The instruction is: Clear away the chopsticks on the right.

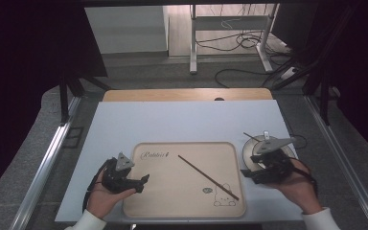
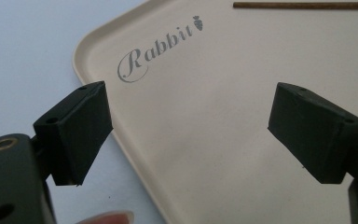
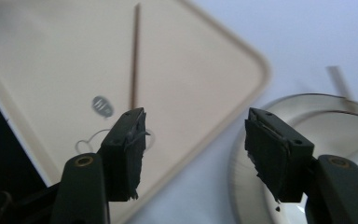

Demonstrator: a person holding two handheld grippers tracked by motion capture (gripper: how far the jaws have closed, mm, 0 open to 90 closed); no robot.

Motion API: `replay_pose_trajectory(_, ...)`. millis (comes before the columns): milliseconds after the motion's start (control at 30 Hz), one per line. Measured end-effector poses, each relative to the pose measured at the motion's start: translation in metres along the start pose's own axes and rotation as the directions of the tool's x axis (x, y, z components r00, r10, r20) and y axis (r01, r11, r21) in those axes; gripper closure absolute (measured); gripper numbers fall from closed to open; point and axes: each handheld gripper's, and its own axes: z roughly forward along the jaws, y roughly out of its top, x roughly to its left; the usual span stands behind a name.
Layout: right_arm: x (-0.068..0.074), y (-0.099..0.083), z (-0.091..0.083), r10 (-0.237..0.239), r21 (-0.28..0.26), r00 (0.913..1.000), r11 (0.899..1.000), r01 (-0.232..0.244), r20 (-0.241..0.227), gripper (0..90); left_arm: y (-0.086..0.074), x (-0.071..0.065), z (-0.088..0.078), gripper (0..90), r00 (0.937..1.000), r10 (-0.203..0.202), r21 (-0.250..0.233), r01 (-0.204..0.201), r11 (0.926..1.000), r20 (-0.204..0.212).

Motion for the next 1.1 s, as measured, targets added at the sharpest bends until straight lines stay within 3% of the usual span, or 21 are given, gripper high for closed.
replay_pose_trajectory(167, -0.030, -0.011, -0.035, 0.060, -0.075, 0.9966, 0.996, -0.056, 0.057, 37.7, 0.000, 0.000, 0.000, 13.3, 1.0000, 0.002, 0.003, -0.002, 1.0000, 0.001)
replay_pose_trajectory(267, -0.048, -0.022, -0.051, 0.102, -0.094, 0.9891, 0.991, -0.092, 0.106, 38.2, 0.000, -0.001, 0.001, 13.3, 1.0000, 0.003, 0.004, -0.003, 1.0000, 0.001)
replay_pose_trajectory(400, -0.075, -0.042, -0.066, 0.158, -0.089, 0.9743, 0.985, -0.145, 0.161, 38.5, 0.001, -0.001, 0.001, 13.3, 1.0000, 0.004, 0.004, -0.004, 1.0000, -0.001)
replay_pose_trajectory(567, -0.098, -0.064, -0.073, 0.182, -0.057, 0.9569, 0.983, -0.174, 0.226, 41.3, 0.001, -0.002, 0.002, 13.2, 1.0000, 0.005, 0.009, -0.005, 0.9999, -0.002)
replay_pose_trajectory(733, -0.113, -0.079, -0.065, 0.178, 0.016, 0.9542, 0.982, -0.188, 0.240, 45.4, 0.001, -0.002, 0.003, 13.2, 1.0000, 0.005, 0.011, -0.005, 0.9999, -0.001)
replay_pose_trajectory(833, -0.121, -0.086, -0.054, 0.155, 0.093, 0.9526, 0.978, -0.185, 0.262, 49.9, 0.001, -0.002, 0.003, 13.2, 1.0000, 0.008, 0.014, -0.008, 0.9999, -0.001)
replay_pose_trajectory(967, -0.129, -0.093, -0.039, 0.130, 0.172, 0.9549, 0.968, -0.180, 0.267, 54.8, 0.000, -0.002, 0.004, 13.2, 1.0000, 0.007, 0.014, -0.007, 0.9999, -0.001)
replay_pose_trajectory(1100, -0.135, -0.097, -0.023, 0.102, 0.256, 0.9591, 0.951, -0.171, 0.264, 58.3, 0.000, -0.001, 0.004, 13.2, 1.0000, 0.007, 0.019, -0.007, 0.9998, -0.001)
